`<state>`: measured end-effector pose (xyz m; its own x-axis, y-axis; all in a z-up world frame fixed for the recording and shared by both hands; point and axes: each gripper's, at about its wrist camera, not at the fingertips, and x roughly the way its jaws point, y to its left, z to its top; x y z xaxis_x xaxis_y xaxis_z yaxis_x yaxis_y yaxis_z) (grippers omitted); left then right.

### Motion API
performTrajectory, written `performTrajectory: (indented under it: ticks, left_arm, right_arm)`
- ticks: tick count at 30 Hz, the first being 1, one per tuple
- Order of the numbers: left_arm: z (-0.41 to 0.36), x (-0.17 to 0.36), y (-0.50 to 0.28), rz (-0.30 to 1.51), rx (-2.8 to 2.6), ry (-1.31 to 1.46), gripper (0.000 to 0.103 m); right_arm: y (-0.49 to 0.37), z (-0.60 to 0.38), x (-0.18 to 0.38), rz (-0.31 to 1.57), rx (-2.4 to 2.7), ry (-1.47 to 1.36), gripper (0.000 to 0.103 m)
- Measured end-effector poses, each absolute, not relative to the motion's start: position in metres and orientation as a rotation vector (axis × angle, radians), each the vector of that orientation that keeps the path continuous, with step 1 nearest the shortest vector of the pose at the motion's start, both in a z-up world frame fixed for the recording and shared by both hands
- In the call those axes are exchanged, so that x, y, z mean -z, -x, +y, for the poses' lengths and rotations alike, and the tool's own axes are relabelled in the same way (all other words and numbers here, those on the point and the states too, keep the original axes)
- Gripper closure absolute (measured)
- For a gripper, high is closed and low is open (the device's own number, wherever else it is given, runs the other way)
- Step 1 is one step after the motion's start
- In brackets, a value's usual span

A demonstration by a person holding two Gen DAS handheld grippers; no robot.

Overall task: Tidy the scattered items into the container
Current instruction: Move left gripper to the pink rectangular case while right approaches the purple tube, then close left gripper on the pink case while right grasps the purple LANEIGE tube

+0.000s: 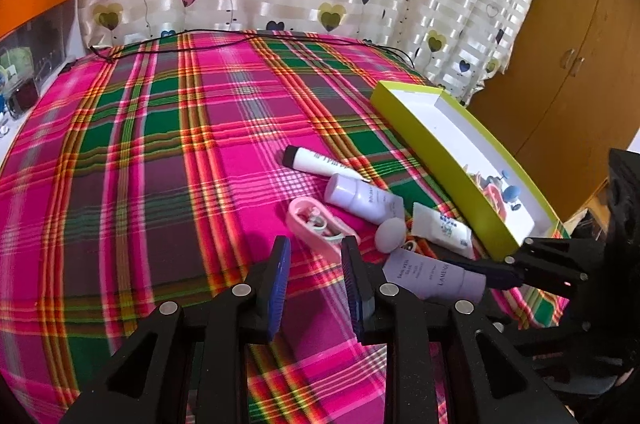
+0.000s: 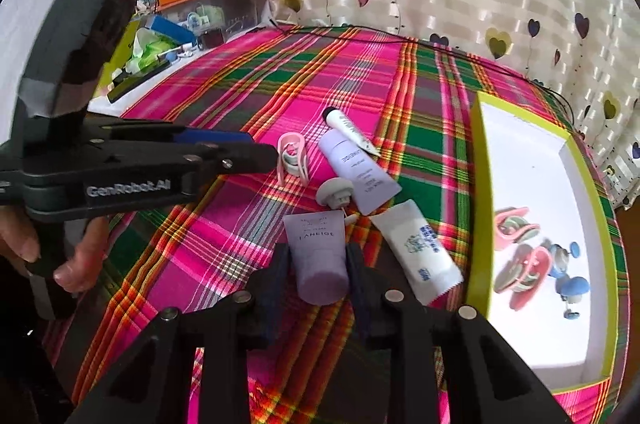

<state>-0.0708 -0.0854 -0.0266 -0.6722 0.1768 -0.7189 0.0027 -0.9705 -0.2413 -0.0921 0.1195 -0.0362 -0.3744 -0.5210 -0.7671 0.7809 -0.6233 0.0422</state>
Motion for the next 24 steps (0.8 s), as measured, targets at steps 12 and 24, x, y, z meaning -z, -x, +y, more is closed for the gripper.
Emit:
performTrajectory:
  ticks: [12, 24]
  left_arm:
    - [-0.072, 0.033, 0.090, -0.333, -2.802, 1.273, 0.072]
    - [-0.070, 0.042, 0.099, -0.271, -2.838, 1.328, 0.070]
  right_arm:
    - [0.091, 0.131, 0.034, 0.391, 2.073, -0.976, 0.074]
    - [0.091, 0.134, 0.036, 0.374, 2.079, -0.977, 0.074]
